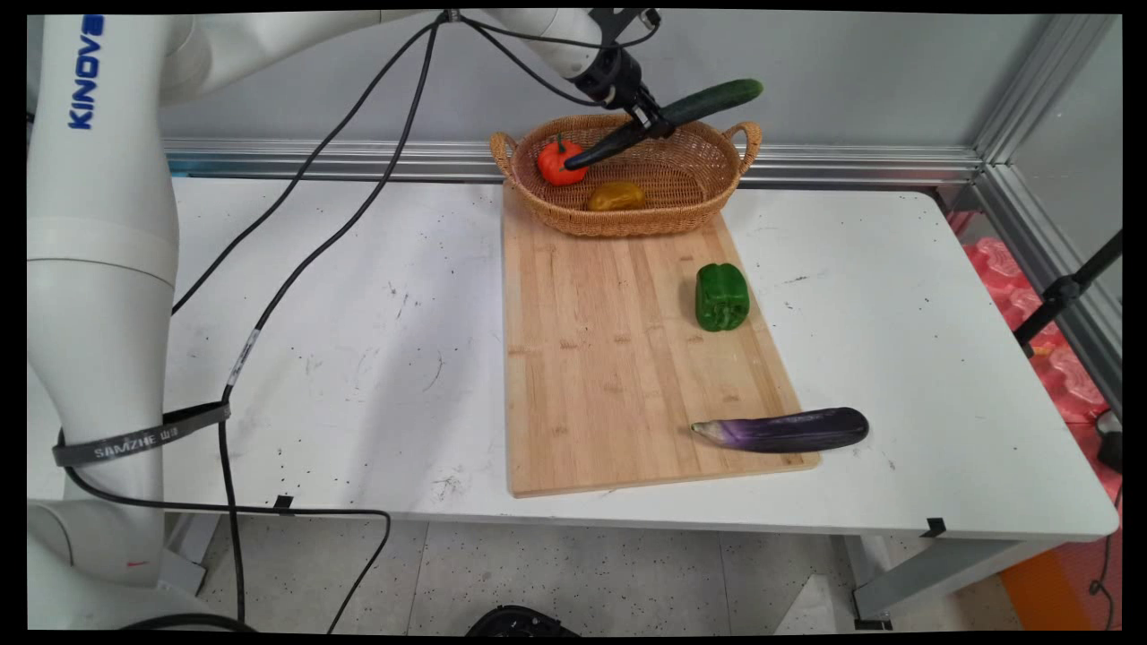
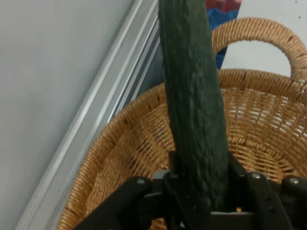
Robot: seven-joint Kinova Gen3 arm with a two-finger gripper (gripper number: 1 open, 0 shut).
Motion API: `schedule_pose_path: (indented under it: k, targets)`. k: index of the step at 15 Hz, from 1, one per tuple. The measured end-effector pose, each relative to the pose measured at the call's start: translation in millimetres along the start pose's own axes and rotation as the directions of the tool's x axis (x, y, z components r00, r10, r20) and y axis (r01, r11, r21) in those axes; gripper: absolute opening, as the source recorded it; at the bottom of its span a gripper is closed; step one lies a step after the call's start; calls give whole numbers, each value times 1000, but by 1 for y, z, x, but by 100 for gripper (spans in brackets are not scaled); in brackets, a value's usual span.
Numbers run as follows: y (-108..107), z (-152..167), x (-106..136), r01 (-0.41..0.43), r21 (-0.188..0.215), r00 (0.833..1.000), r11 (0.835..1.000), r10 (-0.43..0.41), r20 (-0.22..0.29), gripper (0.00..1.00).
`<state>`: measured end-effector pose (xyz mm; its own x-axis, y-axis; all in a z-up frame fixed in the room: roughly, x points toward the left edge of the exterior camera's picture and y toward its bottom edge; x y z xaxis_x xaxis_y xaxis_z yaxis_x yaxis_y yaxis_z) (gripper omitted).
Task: Place the picked object in the vegetable basket
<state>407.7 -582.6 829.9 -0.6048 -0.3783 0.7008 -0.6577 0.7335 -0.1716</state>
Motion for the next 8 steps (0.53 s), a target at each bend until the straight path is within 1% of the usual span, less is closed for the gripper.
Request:
schedule_pose_path:
  k: [4, 8]
  targets:
    - [4, 2, -7, 26, -7, 1000, 1000, -25, 15, 0]
    - [8, -2, -14, 44, -9, 998, 999, -44, 33, 0]
